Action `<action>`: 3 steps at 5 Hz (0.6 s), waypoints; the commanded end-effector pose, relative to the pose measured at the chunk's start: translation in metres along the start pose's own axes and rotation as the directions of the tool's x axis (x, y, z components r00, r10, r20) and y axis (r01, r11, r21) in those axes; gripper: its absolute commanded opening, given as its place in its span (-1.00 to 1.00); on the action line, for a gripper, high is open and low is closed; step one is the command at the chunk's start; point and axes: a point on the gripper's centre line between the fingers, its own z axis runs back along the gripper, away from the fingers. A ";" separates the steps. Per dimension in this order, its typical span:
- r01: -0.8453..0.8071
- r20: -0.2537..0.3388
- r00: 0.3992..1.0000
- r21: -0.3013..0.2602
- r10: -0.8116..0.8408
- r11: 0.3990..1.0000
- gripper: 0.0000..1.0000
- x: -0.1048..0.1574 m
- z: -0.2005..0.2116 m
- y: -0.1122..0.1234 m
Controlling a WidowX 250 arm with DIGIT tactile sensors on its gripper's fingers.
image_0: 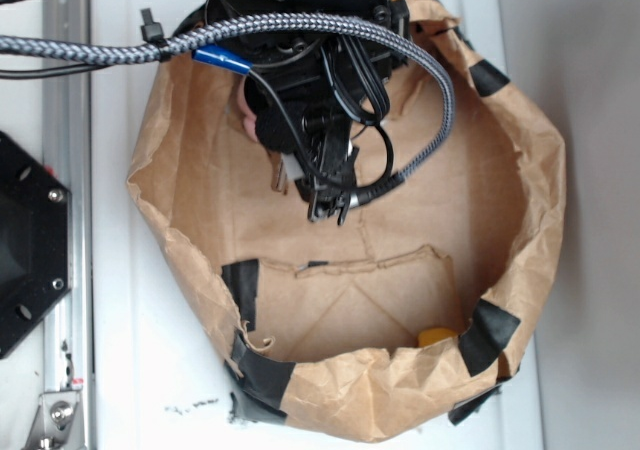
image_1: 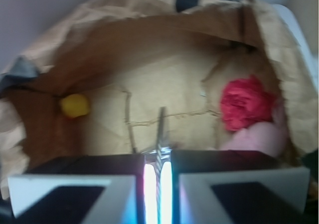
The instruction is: Grab the silver keys.
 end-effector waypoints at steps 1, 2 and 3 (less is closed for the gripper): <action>-0.015 0.025 1.000 0.101 0.012 0.995 -1.00 0.006 -0.019 -0.015; 0.003 0.047 0.999 0.064 -0.006 0.998 -1.00 0.002 -0.018 -0.017; 0.004 0.041 0.999 0.020 -0.004 1.000 -1.00 0.003 -0.015 -0.017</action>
